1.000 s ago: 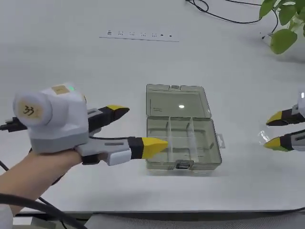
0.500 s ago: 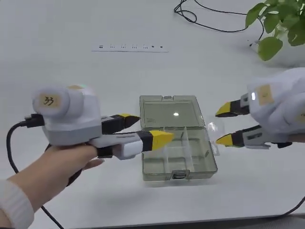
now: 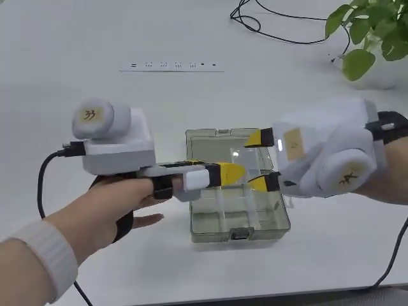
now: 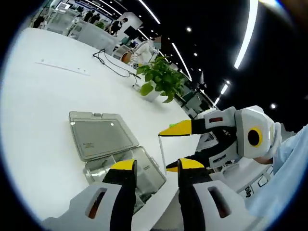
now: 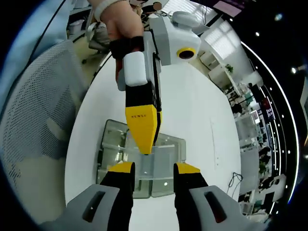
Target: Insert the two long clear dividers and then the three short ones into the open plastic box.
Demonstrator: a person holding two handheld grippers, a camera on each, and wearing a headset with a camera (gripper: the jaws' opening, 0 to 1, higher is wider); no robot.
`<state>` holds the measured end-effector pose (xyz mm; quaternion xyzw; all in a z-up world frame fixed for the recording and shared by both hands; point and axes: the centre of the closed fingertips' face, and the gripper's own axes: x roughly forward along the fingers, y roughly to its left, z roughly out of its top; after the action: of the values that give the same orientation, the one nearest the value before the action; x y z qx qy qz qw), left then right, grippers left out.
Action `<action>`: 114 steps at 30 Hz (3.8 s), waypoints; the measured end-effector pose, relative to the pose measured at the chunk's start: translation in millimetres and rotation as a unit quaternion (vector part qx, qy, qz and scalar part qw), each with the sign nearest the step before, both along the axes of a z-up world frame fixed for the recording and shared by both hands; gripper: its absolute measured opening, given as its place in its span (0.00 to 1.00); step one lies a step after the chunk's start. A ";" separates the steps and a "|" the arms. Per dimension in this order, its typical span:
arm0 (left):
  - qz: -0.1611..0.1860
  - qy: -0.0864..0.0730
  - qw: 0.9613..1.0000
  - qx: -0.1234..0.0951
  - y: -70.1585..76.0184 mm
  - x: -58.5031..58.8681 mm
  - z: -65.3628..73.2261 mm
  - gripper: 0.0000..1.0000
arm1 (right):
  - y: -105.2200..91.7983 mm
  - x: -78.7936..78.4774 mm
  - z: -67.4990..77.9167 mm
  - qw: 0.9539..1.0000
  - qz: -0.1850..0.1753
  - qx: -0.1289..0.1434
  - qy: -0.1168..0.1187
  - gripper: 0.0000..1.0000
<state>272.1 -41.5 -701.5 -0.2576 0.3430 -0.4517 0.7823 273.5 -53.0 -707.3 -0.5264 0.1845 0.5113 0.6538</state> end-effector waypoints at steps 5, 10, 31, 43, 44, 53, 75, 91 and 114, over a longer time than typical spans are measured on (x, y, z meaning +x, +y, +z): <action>0.028 0.023 0.999 -0.032 0.0 6.9 4.1 0.13 | 5.3 -1.0 1.2 1.000 0.003 0.000 -0.003 0.32; 0.017 0.027 0.999 -0.038 -3.4 2.6 4.7 0.05 | 7.9 -1.0 4.3 1.000 -0.001 0.007 -0.001 0.32; 0.009 0.048 0.997 -0.061 -4.0 -6.4 5.4 0.00 | 13.2 -12.0 7.6 0.999 0.015 0.022 0.019 0.49; -0.093 -0.036 0.995 -0.005 0.8 -33.9 -0.7 0.00 | -1.4 -19.9 29.8 0.968 -0.064 0.117 0.214 0.50; -0.096 -0.040 0.995 -0.013 0.4 -35.1 2.2 0.00 | -4.8 -16.9 26.9 0.964 -0.066 0.117 0.230 0.48; -0.155 -0.127 0.979 -0.031 -1.0 -51.8 18.9 0.00 | -6.2 -40.1 27.2 0.938 -0.035 0.050 0.341 0.27; -0.209 -0.166 0.963 -0.029 -6.6 -72.8 19.2 0.00 | 12.8 -71.9 22.8 0.891 -0.025 -0.006 0.454 0.04; -0.202 -0.175 0.964 -0.013 -9.7 -71.1 10.9 0.00 | 12.1 -74.0 19.0 0.905 -0.030 -0.064 0.420 0.02; -0.142 -0.205 0.966 0.063 23.0 -45.2 -10.8 0.45 | -53.5 -29.2 -10.5 0.936 -0.077 -0.133 0.317 0.02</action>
<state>226.9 -18.5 -712.3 -0.0585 0.2357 -0.5791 0.7783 244.2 -106.5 -717.8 -0.4033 0.4890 0.5702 0.5227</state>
